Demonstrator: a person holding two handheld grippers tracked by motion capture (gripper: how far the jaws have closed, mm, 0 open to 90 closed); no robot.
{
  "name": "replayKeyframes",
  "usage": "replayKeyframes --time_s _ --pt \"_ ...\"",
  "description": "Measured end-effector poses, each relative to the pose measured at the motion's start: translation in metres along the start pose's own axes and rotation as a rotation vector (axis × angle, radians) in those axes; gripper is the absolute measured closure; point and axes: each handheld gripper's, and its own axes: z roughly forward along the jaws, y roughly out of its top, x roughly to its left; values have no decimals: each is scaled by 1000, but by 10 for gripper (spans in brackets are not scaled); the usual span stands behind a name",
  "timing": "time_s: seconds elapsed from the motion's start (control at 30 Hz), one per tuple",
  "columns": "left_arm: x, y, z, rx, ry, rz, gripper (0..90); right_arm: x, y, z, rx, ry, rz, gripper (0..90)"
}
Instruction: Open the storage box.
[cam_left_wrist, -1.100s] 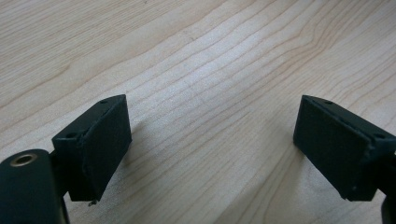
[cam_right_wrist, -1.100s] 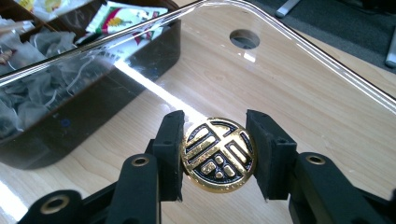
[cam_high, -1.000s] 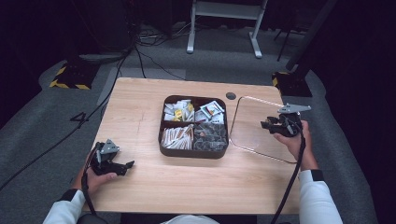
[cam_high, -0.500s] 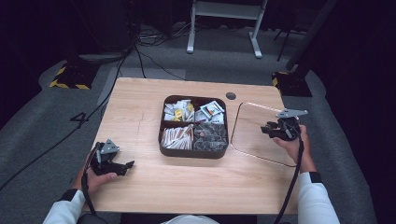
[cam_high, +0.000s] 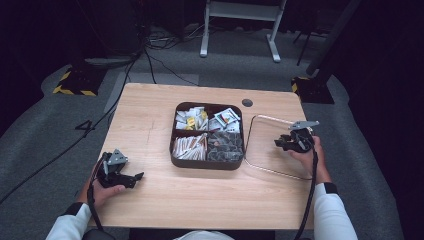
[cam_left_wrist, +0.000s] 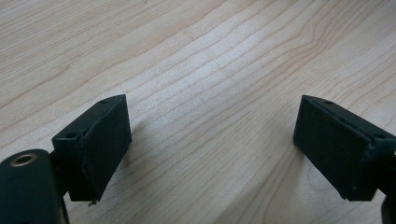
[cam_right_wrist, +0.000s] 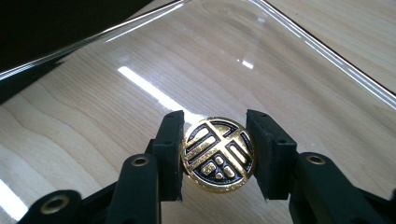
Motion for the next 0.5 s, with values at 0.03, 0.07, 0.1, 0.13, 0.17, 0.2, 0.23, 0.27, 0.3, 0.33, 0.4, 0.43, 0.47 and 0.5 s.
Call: replayKeyframes --time_s 0.03,0.07,0.1,0.13,0.17,0.2,0.23,0.27,0.3,0.33,0.4,0.43,0.47,0.5 --pt "0 0 0 0 0 1 116 0 -1 2 1 2 -3 589" --pt "0 0 0 0 0 0 116 0 -1 4 7 1 0 589" --pt "0 0 0 0 0 0 116 0 -2 7 10 4 0 589" --pt "0 0 0 0 0 0 116 0 -3 9 12 6 -6 589" --pt "0 0 0 0 0 0 116 1 -3 11 11 12 -4 589" --pt "0 0 0 0 0 0 116 1 -4 12 12 13 -4 589" --pt "0 0 0 0 0 0 116 2 -4 13 13 13 -7 588" --pt "0 0 0 0 0 0 116 2 -5 14 15 15 -11 588" --pt "0 0 0 0 0 1 116 2 -5 15 17 16 -10 588" --pt "0 0 0 0 0 0 116 2 -5 17 23 12 -11 588" --pt "0 0 0 0 -1 -4 116 2 -6 18 27 13 -8 588" --pt "0 0 0 0 0 0 116 2 -8 20 33 12 -7 588" --pt "0 0 0 0 0 0 116 2 -9 21 34 10 -8 588" --pt "0 0 0 0 0 -1 116 2 -10 23 35 12 -5 587"
